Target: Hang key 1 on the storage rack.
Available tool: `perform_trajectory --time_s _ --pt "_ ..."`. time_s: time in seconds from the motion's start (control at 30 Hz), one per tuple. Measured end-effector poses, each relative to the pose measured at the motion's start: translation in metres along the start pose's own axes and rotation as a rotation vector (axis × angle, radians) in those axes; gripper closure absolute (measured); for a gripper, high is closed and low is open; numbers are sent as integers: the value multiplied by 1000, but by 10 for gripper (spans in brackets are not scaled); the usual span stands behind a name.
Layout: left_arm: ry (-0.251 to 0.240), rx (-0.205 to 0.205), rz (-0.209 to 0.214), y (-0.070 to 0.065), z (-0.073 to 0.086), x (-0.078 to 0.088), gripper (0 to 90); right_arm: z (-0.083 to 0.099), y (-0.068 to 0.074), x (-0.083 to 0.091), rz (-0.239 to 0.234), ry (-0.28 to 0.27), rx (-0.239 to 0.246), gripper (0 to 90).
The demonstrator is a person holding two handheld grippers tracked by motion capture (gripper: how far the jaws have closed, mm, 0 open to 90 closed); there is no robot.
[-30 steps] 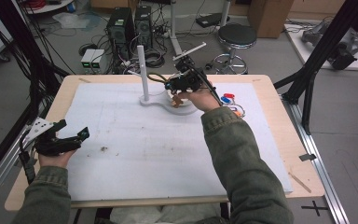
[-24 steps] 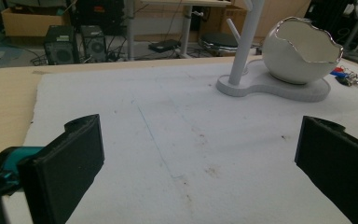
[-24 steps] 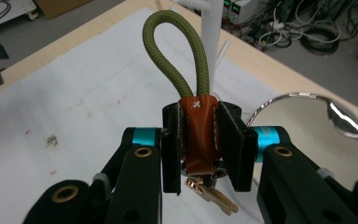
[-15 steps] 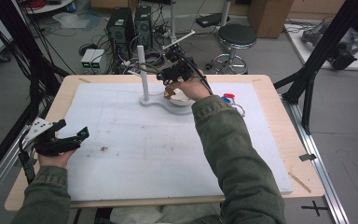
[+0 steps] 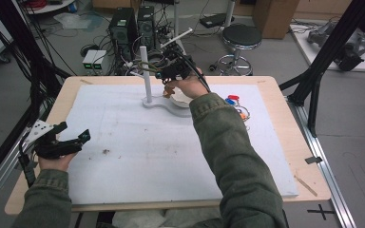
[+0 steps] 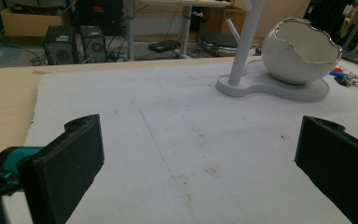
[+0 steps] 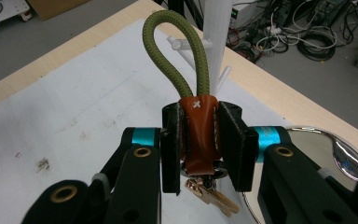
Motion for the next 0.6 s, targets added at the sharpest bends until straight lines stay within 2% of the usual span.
perform_trajectory --time_s 0.33,0.6 --pt "-1 0 0 0 0 0 17 1 -1 -12 7 25 -10 706" --pt "2 0 1 0 0 0 17 1 -2 -20 30 39 -9 702"
Point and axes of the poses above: each handheld gripper's, and its own axes: x roughly backward along the jaws, z roughly out of its underside, y roughly to its left, the point moved 9 cm from there along -x, roughly forward along the jaws, and after that the axes turned 8 degrees about y, right-handed, at the moved point
